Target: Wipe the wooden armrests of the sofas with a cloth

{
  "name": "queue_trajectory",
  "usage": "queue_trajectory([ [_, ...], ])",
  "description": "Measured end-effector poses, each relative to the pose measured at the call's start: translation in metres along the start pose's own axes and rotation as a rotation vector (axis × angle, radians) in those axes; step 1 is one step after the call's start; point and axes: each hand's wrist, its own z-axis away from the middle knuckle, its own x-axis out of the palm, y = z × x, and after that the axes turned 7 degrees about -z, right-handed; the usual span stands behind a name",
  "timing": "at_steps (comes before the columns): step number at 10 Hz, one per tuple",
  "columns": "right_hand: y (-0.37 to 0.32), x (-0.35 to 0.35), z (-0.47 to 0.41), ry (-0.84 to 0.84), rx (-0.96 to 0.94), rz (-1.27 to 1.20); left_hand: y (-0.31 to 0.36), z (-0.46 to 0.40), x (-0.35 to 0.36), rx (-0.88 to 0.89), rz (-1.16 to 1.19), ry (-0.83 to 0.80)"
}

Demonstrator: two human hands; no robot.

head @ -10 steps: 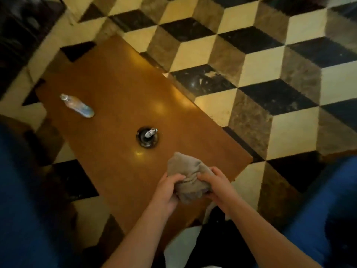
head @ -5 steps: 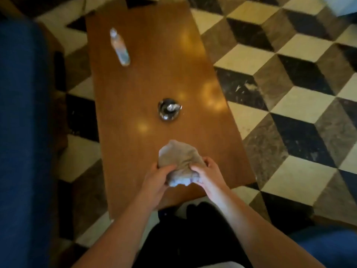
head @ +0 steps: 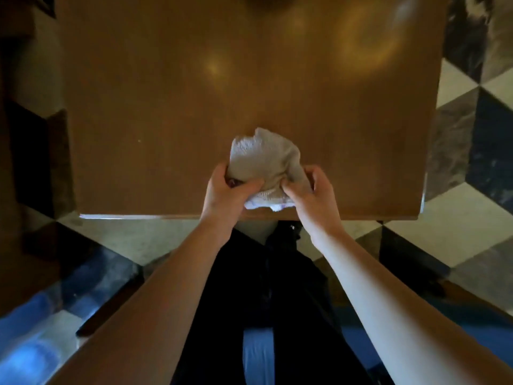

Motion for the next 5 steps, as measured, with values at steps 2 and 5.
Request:
queue_trajectory([
  [2,0.049,0.005,-0.009,0.099,-0.179,0.480,-0.021,-0.013,0.027,0.229,-0.380,0.194],
  [5,-0.059,-0.003,0.041,-0.087,0.079,0.762,0.066,0.075,-0.003,0.198,-0.761,0.143],
])
